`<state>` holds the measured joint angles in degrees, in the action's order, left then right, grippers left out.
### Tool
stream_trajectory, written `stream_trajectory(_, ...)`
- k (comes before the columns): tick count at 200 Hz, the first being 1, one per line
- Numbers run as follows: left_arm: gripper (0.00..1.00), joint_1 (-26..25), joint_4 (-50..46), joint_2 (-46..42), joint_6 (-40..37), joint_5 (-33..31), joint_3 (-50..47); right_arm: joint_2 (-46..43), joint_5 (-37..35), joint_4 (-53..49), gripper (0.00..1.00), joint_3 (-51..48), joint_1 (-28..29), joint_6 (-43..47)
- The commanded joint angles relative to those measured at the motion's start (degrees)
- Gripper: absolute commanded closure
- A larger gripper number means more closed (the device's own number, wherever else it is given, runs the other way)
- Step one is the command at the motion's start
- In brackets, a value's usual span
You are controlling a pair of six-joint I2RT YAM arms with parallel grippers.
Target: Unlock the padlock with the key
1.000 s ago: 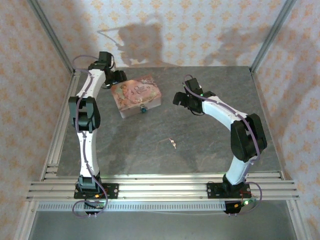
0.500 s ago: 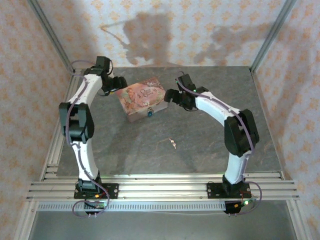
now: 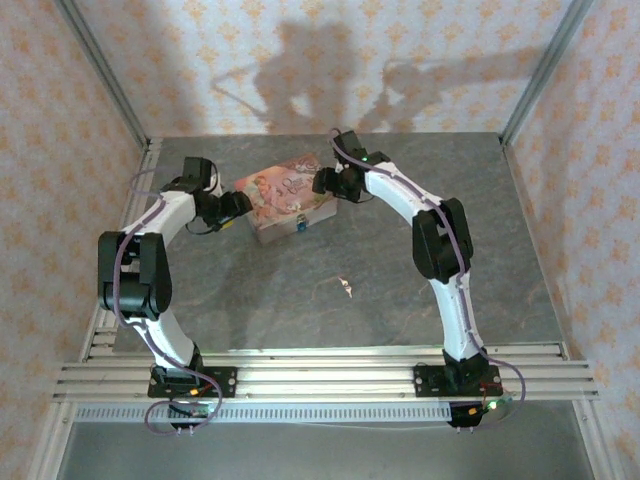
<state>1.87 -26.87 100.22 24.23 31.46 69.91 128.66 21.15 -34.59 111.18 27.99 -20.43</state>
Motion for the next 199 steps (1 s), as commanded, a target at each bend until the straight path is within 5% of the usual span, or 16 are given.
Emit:
stream_trajectory(1, 0.40, -1.4, 4.2, 1.3, 0.8, 3.3, 0.1, -1.7, 2.7, -0.2, 0.41, -3.0, 0.7, -0.2)
stream_trajectory(29, 0.43, -1.7, 3.5, 3.0, 0.1, 3.7, 1.9, -4.4, 2.3, 1.6, 0.43, -7.2, 1.1, -1.1)
stream_trajectory(66, 0.41, -1.7, 0.8, 2.2, -1.2, 1.7, 3.3, -8.5, -3.8, -2.6, 0.24, -7.0, 1.1, -0.4)
stream_trajectory(116, 0.32, -1.6, -6.2, -4.7, -5.0, -4.3, 3.2, -19.9, -7.8, -8.3, 0.21, -12.3, 1.1, 1.0)
stream_trajectory(165, 0.30, -1.7, -8.9, -15.8, -7.4, -2.5, -4.9, -35.0, -5.1, -4.2, 0.35, -36.8, 1.6, 0.2)
stream_trajectory(199, 0.31, -2.4, -7.5, -23.8, -5.0, -1.4, -15.5, -35.5, -5.1, -3.9, 0.51, -45.0, 6.1, 1.0)
